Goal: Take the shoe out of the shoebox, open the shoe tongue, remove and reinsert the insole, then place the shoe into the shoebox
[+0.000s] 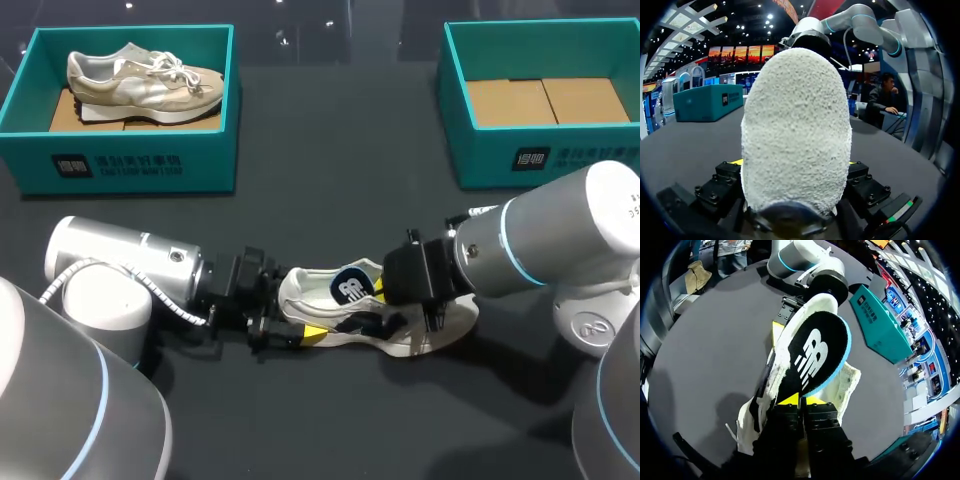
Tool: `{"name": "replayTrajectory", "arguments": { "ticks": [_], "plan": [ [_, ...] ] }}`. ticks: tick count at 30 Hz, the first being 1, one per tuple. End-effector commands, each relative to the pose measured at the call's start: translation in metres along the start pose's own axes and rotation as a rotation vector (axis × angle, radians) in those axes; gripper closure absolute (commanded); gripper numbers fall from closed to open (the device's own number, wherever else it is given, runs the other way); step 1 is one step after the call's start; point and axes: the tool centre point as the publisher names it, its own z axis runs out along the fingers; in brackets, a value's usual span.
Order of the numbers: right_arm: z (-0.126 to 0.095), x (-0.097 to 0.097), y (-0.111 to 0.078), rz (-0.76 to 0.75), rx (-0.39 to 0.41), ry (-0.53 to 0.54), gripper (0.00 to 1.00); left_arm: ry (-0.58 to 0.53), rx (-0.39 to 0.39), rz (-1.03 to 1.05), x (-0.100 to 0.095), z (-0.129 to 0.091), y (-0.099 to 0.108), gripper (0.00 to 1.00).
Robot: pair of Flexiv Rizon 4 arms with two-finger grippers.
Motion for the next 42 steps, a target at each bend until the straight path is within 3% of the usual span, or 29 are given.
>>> {"name": "replayTrajectory", "arguments": {
  "ticks": [1, 10, 24, 42],
  "plan": [
    [-0.008, 0.002, -0.008, -0.034, -0.062, -0.016, 1.0, 0.0, -0.002, 0.0, 0.002, 0.002, 0.003, 1.0],
    [-0.012, -0.013, 0.003, -0.162, -0.14, -0.036, 1.0, 0.0, -0.002, 0.0, 0.002, 0.002, 0.003, 1.0],
    [-0.019, -0.037, 0.031, -0.283, -0.178, 0.031, 1.0, 0.0, -0.002, 0.0, 0.002, 0.002, 0.003, 1.0],
    [-0.012, -0.037, 0.054, -0.298, -0.183, 0.095, 1.0, 0.0, -0.002, 0.0, 0.002, 0.002, 0.003, 1.0]
  ]
}}
